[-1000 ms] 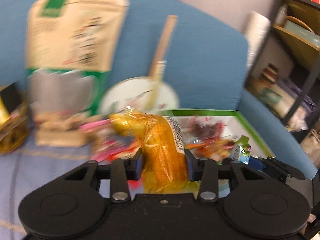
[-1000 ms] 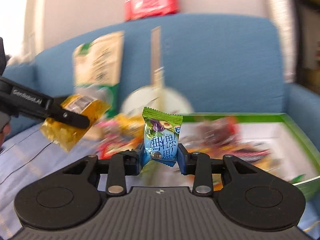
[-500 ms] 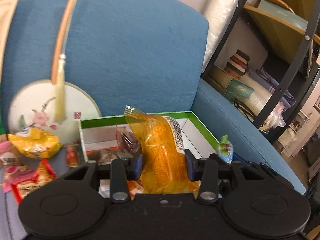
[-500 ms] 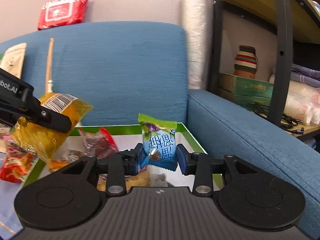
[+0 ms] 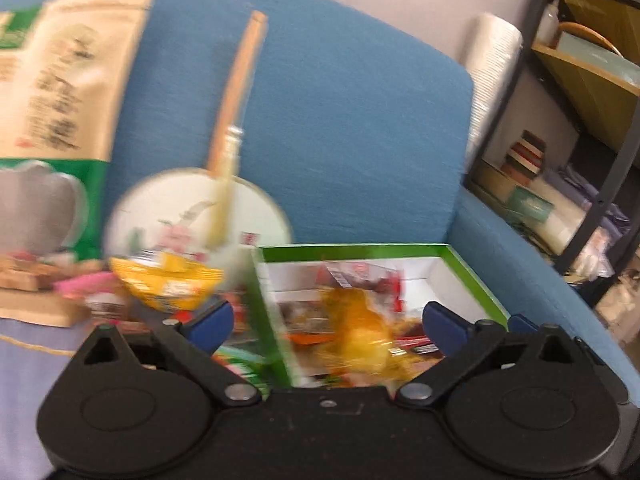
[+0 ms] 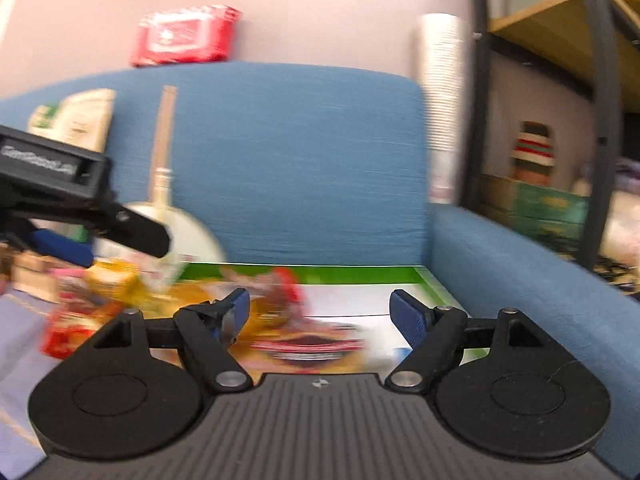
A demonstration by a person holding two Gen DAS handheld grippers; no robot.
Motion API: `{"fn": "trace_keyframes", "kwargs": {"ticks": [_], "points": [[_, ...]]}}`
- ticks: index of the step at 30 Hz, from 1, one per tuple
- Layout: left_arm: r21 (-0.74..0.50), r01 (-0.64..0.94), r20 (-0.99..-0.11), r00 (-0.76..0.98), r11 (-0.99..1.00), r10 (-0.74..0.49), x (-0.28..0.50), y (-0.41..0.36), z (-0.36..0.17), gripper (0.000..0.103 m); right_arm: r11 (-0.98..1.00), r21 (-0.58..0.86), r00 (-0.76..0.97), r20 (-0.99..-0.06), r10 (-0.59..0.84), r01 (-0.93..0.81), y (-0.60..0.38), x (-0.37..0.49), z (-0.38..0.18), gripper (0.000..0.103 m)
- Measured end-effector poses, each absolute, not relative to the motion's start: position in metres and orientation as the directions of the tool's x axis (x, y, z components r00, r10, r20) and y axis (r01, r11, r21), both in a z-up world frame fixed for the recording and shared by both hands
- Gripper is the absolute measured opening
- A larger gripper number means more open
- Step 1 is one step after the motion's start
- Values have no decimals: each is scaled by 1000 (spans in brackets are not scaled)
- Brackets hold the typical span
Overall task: Organize snacks
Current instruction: 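Grasp the red cookie bag with the left gripper and drop it into the box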
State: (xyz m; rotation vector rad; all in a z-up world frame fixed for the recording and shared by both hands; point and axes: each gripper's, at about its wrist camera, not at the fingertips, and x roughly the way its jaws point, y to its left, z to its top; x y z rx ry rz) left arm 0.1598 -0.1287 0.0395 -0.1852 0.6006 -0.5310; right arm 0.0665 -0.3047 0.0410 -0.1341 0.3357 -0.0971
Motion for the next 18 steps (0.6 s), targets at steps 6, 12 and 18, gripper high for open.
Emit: {"fn": "trace_keyframes", "kwargs": {"ticks": [6, 12, 18], "points": [[-289, 335, -539, 717, 897, -441, 153, -76, 23, 103, 988, -15, 901, -414, 132, -151, -265, 66, 29, 103], [-299, 243, -605, 699, 923, -380, 165, -45, -8, 103, 973, -8, 856, -476, 201, -232, -240, 65, 15, 103], [-387, 224, -632, 642, 894, -434, 197, -49, -27, 103, 970, -1, 849, -484, 212, -243, -236, 67, 9, 103]]}}
